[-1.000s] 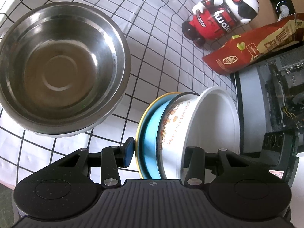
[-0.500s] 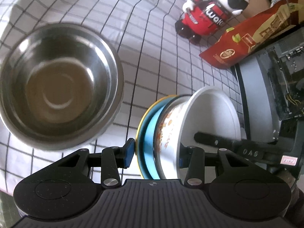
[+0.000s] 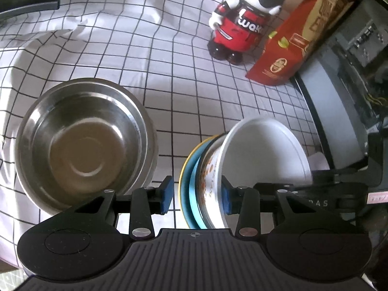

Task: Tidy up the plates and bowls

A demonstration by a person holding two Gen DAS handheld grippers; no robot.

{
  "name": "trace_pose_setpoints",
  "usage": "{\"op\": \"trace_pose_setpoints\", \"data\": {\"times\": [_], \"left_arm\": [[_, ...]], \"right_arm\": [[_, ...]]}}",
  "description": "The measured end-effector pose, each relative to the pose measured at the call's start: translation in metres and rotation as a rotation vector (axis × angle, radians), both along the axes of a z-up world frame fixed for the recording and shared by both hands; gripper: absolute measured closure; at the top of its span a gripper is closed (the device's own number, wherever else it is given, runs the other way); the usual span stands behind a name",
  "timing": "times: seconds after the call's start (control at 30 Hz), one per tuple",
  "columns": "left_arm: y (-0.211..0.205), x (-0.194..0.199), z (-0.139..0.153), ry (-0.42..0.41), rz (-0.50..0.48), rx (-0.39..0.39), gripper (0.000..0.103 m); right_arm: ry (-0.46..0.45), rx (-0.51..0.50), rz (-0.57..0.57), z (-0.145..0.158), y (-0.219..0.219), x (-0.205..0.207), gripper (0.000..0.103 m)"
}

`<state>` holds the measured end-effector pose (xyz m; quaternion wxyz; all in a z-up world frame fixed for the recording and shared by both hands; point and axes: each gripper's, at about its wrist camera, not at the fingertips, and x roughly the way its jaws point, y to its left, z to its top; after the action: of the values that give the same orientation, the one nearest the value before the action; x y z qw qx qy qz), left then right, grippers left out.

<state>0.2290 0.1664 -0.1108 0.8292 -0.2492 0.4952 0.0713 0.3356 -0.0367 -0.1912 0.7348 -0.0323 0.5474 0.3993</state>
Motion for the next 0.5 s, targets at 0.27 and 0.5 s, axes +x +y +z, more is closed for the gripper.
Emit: {"op": "trace_pose_setpoints", "data": {"times": [0.27, 0.5], "left_arm": [[-0.002, 0.0, -0.01, -0.005, -0.029, -0.026, 0.059], [0.001, 0.004, -0.006, -0.028, -0.058, -0.081, 0.061]], "right_arm": [[0.079, -0.007, 0.007, -0.012, 0.002, -0.005, 0.061], [0.122, 0.025, -0.007, -0.017, 0.003, -0.01, 0.056]]}}
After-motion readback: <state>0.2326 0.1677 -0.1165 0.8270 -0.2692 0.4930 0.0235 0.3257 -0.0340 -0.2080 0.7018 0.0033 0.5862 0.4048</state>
